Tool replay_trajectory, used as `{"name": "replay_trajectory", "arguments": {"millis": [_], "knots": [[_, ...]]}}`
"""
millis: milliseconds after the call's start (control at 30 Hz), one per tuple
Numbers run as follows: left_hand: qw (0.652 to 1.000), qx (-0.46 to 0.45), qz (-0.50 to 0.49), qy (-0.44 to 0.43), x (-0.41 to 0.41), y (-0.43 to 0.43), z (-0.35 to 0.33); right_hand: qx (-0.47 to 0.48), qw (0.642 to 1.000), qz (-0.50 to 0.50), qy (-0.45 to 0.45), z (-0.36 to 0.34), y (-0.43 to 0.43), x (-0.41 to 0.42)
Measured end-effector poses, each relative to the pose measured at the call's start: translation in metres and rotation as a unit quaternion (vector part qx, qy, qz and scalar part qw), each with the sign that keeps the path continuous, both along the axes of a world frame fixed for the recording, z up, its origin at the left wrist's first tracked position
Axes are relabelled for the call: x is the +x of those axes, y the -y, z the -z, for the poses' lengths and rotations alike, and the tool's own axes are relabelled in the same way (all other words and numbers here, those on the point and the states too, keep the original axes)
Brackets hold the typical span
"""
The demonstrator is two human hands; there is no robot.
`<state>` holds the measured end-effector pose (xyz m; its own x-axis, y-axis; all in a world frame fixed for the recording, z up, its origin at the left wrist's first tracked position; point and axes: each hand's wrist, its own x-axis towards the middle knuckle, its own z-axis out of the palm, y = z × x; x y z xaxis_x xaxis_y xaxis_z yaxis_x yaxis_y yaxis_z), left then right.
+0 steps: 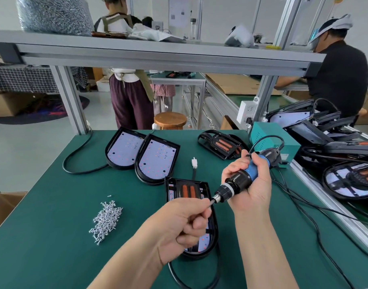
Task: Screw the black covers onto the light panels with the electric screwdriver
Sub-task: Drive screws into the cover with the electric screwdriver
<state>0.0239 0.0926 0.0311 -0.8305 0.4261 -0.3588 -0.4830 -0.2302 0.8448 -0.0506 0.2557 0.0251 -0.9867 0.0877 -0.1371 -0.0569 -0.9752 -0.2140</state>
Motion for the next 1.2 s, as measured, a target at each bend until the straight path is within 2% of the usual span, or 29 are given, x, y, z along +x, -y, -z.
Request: {"name": "replay_trajectory", "arguments": {"millis": [33, 100, 200, 267, 333, 400, 467, 700, 800, 900, 967, 1067, 1133, 1200], "knots": [[1.000, 0.004, 0.002, -0.007, -0.002, 0.000, 0.001, 0.005, 1.000, 0.000, -0.003, -0.001, 0.002, 0.000], [0.995, -0.070, -0.011, -0.070, -0.002, 0.000, 0.002, 0.033, 0.999, 0.008, 0.012, -0.003, 0.004, -0.001], [0.959, -0.213, -0.044, -0.182, -0.001, -0.003, 0.005, 0.078, 0.995, 0.021, 0.054, -0.001, 0.004, -0.003], [0.937, -0.262, -0.047, -0.225, 0.001, -0.004, 0.007, 0.085, 0.994, 0.018, 0.066, 0.002, 0.003, -0.004], [0.955, -0.223, -0.025, -0.195, 0.004, -0.003, 0.006, 0.036, 0.999, -0.012, 0.028, 0.007, 0.003, -0.002], [0.986, -0.116, 0.007, -0.124, 0.007, -0.004, 0.002, -0.065, 0.996, -0.046, -0.047, 0.011, 0.003, 0.000], [0.990, -0.093, 0.006, -0.106, 0.005, -0.005, 0.001, -0.089, 0.993, -0.041, -0.059, 0.013, 0.003, 0.000], [0.970, -0.207, -0.012, -0.125, -0.006, 0.001, 0.010, 0.103, 0.993, 0.054, 0.028, 0.022, 0.002, 0.000], [0.972, -0.204, -0.017, -0.115, -0.005, 0.001, 0.018, 0.180, 0.976, 0.114, 0.050, 0.027, 0.001, 0.002], [0.967, -0.220, -0.022, -0.128, -0.003, 0.000, 0.021, 0.194, 0.967, 0.138, 0.091, 0.034, 0.001, 0.000], [0.945, -0.276, -0.027, -0.175, -0.001, -0.005, 0.022, 0.193, 0.966, 0.134, 0.108, 0.038, 0.000, -0.001], [0.892, -0.369, -0.028, -0.259, 0.003, -0.018, 0.023, 0.199, 0.964, 0.125, 0.127, 0.046, -0.001, -0.002], [0.856, -0.423, -0.034, -0.293, 0.004, -0.022, 0.024, 0.200, 0.963, 0.114, 0.139, 0.052, -0.003, -0.004], [0.836, -0.453, -0.036, -0.309, 0.004, -0.023, 0.025, 0.193, 0.965, 0.106, 0.144, 0.056, -0.005, -0.006]]}}
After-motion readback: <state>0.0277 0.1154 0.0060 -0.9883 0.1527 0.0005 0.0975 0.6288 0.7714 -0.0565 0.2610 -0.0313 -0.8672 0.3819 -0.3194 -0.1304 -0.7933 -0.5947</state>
